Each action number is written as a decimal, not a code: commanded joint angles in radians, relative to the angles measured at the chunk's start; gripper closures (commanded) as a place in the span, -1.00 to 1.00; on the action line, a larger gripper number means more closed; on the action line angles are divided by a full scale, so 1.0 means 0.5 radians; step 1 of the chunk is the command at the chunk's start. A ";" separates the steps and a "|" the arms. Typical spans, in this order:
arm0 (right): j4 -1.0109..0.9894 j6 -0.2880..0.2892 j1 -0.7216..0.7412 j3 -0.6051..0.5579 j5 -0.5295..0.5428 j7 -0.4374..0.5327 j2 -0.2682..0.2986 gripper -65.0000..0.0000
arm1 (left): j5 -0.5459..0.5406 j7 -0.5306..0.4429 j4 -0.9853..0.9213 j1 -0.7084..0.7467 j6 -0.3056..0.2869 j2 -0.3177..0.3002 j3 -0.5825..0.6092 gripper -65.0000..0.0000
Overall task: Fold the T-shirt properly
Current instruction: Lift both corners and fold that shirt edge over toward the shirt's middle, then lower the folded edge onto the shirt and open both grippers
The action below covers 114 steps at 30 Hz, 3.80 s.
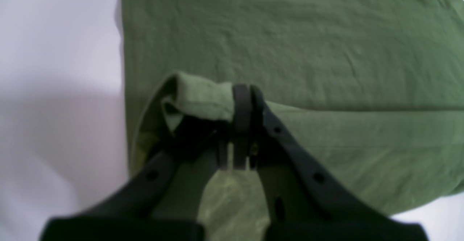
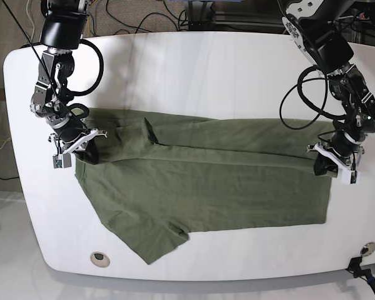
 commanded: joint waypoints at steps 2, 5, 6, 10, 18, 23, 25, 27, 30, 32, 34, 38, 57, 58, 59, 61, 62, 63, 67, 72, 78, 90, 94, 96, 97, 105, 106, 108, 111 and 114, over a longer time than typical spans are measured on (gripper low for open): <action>-0.005 0.014 0.042 0.010 0.023 0.055 0.030 1.00 | -0.029 -0.122 -0.046 -0.043 -0.003 -0.072 0.076 1.00; -0.051 0.014 0.042 0.010 0.020 0.058 0.030 1.00 | -0.029 -0.193 -0.098 -0.030 -0.003 -0.091 0.150 1.00; -0.067 0.014 0.042 0.010 0.020 0.058 0.033 1.00 | -0.029 -0.202 -0.110 -0.030 -0.003 -0.121 0.159 1.00; -0.073 0.011 0.042 0.010 0.020 0.128 0.043 1.00 | -0.032 -0.205 -0.166 -0.043 -0.003 -0.152 0.162 0.92; -0.070 -0.002 0.033 0.020 -0.400 0.282 0.033 -0.18 | -0.029 -0.352 -0.166 -0.030 0.128 -0.256 0.264 -0.54; -0.002 -0.005 -0.050 0.035 -0.508 0.294 0.046 -0.27 | -0.029 -0.386 -0.089 0.043 0.140 -0.327 0.257 -0.76; 0.074 -0.005 -0.109 0.109 -0.569 0.294 0.046 -0.27 | -0.029 -0.444 0.019 0.117 0.140 -0.330 0.257 -0.76; 0.182 -0.005 -0.170 0.155 -0.661 0.294 0.040 -0.27 | -0.029 -0.509 0.117 0.240 0.143 -0.330 0.261 -0.76; 0.320 -0.005 -0.271 0.222 -0.750 0.294 0.037 -0.27 | -0.029 -0.619 0.289 0.393 0.143 -0.330 0.261 -0.76; 0.363 -0.005 -0.323 0.274 -0.760 0.294 0.040 -0.27 | -0.029 -0.675 0.368 0.482 0.146 -0.333 0.261 -0.76; 0.372 0.004 -0.376 0.314 -0.760 0.294 0.043 -0.27 | -0.029 -0.730 0.424 0.559 0.146 -0.339 0.257 -0.76; 0.366 0.011 -0.477 0.391 -0.741 0.297 0.040 -0.27 | -0.029 -0.773 0.522 0.672 0.146 -0.339 0.254 -0.76; 0.338 0.017 -0.554 0.428 -0.735 0.297 -0.108 -0.27 | -0.032 -0.773 0.648 0.872 0.140 -0.336 0.187 -0.76; 0.323 0.017 -0.554 0.428 -0.735 0.297 -0.108 -0.27 | -0.032 -0.773 0.648 0.872 0.140 -0.336 0.187 -0.76; 0.305 0.017 -0.551 0.428 -0.732 0.300 -0.105 -0.27 | -0.032 -0.773 0.648 0.872 0.140 -0.336 0.187 -0.76; 0.277 0.017 -0.557 0.428 -0.649 0.300 -0.092 -0.27 | -0.032 -0.773 0.648 0.872 0.140 -0.330 0.144 -0.76; 0.255 0.020 -0.557 0.428 -0.603 0.300 -0.089 -0.27 | -0.032 -0.773 0.648 0.872 0.140 -0.330 0.129 -0.76; 0.225 0.029 -0.557 0.428 -0.575 0.300 -0.089 -0.27 | -0.032 -0.773 0.648 0.872 0.140 -0.330 0.119 -0.76; 0.166 0.084 -0.557 0.428 -0.560 0.300 -0.086 -0.27 | -0.035 -0.773 0.648 0.872 0.140 -0.330 0.086 -0.76; 0.166 0.093 -0.554 0.428 -0.560 0.300 -0.105 -0.26 | -0.035 -0.773 0.645 0.899 0.140 -0.333 0.086 -0.76; 0.166 0.093 -0.547 0.428 -0.560 0.300 -0.105 0.59 | -0.038 -0.773 0.638 0.909 0.140 -0.330 0.086 -0.76; 0.163 0.093 -0.547 0.422 -0.563 0.300 -0.105 1.00 | -0.041 -0.773 0.319 0.832 0.140 -0.327 0.095 -0.76; 0.163 0.093 -0.547 0.422 -0.563 0.300 -0.105 1.00 | -0.038 -0.776 0.178 0.755 0.140 -0.327 0.101 -0.76; 0.163 0.093 -0.547 0.422 -0.563 0.300 -0.105 1.00 | -0.038 -0.776 0.074 0.712 0.140 -0.327 0.104 -0.76; 0.163 0.093 -0.547 0.422 -0.563 0.300 -0.105 1.00 | -0.038 -0.776 0.040 0.697 0.140 -0.327 0.104 -0.76; 0.166 0.093 -0.544 0.422 -0.560 0.300 -0.105 1.00 | -0.032 -0.779 -0.086 0.635 0.140 -0.336 0.245 -0.76; 0.166 0.093 -0.544 0.422 -0.560 0.300 -0.105 1.00 | -0.032 -0.785 -0.123 0.602 0.140 -0.336 0.254 -0.76; 0.166 0.093 -0.544 0.422 -0.560 0.300 -0.105 1.00 | -0.032 -0.785 -0.187 0.550 0.140 -0.336 0.273 -0.76; 0.166 0.093 -0.544 0.419 -0.560 0.300 -0.105 1.00 | -0.032 -0.785 -0.202 0.537 0.140 -0.330 0.276 -0.76; 0.166 0.093 -0.544 0.419 -0.560 0.300 -0.105 1.00 | -0.032 -0.785 -0.202 0.534 0.143 -0.330 0.276 -0.75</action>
